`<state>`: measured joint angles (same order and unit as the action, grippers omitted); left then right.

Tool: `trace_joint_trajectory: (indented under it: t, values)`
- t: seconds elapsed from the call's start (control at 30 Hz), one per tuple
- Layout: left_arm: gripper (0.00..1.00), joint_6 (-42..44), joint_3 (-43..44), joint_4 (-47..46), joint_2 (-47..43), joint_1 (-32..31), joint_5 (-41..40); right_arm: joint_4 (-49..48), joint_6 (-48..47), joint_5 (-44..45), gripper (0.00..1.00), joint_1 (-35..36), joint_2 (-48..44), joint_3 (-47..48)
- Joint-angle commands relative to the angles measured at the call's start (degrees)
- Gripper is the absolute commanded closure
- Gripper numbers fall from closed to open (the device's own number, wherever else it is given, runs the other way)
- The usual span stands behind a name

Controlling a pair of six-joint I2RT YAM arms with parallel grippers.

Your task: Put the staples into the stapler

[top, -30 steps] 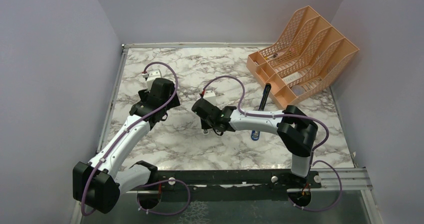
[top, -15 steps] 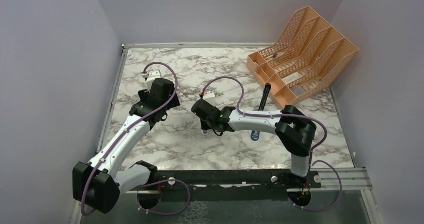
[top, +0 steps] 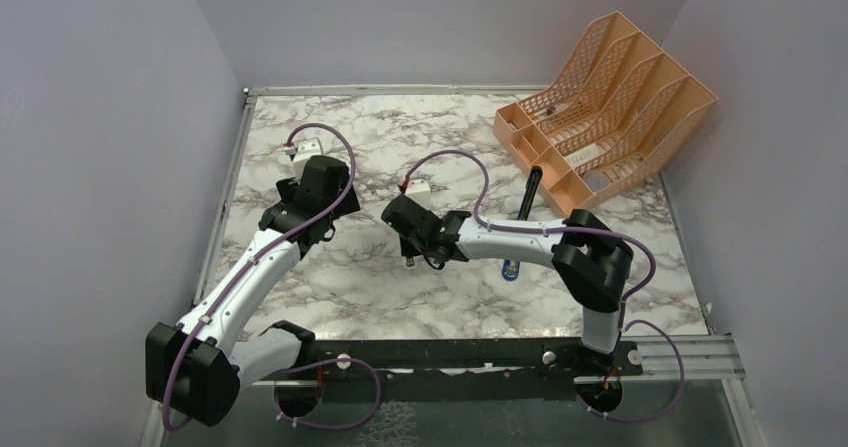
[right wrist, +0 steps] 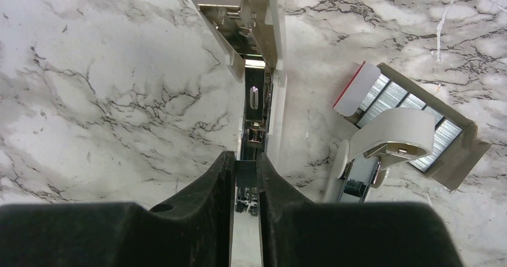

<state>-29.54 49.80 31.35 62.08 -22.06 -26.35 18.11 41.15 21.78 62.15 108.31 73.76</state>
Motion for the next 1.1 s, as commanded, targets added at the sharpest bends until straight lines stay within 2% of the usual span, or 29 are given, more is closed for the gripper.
trace_joint_trajectory:
  t: [0.0,0.77,1.07]
  values:
    - [0.09,-0.21,-0.58,-0.59,-1.06,0.47,0.68,0.63,1.61,2.3,0.79,0.05,-1.32,1.94]
    - [0.09,-0.26,-0.73,-0.59,-0.96,0.53,0.69,2.01,2.26,2.7,0.79,0.03,1.45,2.09]
    - [0.09,-0.26,-0.76,-0.57,-1.04,0.53,0.6,-0.32,2.11,1.45,0.79,0.03,0.57,1.13]
